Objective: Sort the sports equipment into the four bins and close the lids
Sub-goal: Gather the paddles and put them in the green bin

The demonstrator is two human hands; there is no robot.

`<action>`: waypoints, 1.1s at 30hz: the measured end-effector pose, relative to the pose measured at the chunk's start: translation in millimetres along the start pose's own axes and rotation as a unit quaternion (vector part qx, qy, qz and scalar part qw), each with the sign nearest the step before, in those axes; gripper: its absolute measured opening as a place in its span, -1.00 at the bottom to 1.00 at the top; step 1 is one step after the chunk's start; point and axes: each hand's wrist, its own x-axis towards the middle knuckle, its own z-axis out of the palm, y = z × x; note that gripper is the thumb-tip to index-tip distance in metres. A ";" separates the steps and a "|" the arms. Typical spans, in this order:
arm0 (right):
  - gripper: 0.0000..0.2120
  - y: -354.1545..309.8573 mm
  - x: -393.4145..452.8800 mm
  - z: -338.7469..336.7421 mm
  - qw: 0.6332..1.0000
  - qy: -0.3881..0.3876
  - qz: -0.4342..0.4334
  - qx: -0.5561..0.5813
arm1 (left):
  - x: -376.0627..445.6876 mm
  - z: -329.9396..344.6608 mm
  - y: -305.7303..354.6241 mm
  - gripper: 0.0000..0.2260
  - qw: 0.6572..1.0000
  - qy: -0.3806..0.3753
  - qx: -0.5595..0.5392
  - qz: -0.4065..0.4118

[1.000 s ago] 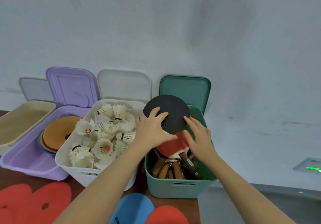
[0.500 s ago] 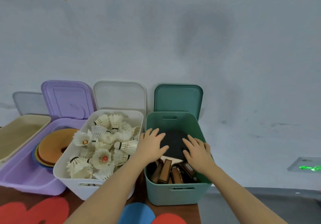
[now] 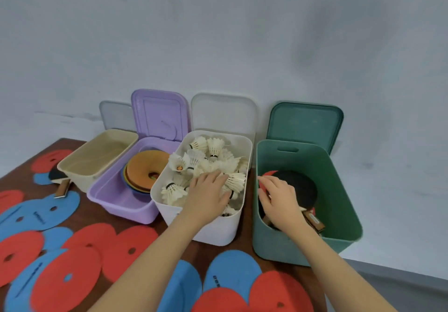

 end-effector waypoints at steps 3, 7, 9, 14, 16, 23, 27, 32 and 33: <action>-0.67 -31.0 -3.4 12.9 0.999 0.018 -0.027 0.024 | -16.8 -12.6 -33.7 -0.53 0.999 0.033 0.003 0.008; -0.66 -79.8 -5.5 32.0 0.999 0.003 -0.047 0.010 | -37.6 -27.0 -78.2 -0.59 0.999 0.041 0.013 0.011; -0.65 -104.5 -5.7 43.6 0.999 0.000 -0.036 0.018 | -48.6 -35.7 -102.5 -0.59 0.999 0.051 0.011 0.012; -0.64 -174.5 -5.0 75.6 0.999 0.012 -0.031 -0.002 | -77.6 -53.5 -174.4 -0.63 0.999 0.048 -0.016 0.012; -0.64 -204.5 -3.0 89.7 1.000 0.018 -0.025 -0.005 | -89.1 -57.9 -204.2 -0.62 0.999 0.037 -0.021 0.017; -0.57 -281.7 7.2 132.4 0.999 -0.023 -0.036 -0.005 | -121.0 -69.3 -284.9 -0.58 0.999 0.017 -0.025 -0.013; -0.63 -307.7 25.5 152.7 0.998 -0.028 -0.060 0.020 | -130.3 -74.3 -324.9 -0.56 0.998 0.012 -0.024 -0.061; -0.63 -334.8 63.5 186.0 0.993 -0.036 -0.098 0.051 | -126.2 -89.7 -375.2 -0.59 0.990 0.034 -0.010 -0.135; -0.60 -340.8 73.2 192.0 0.992 -0.038 -0.110 0.055 | -121.7 -93.7 -385.6 -0.62 0.989 0.038 -0.003 -0.145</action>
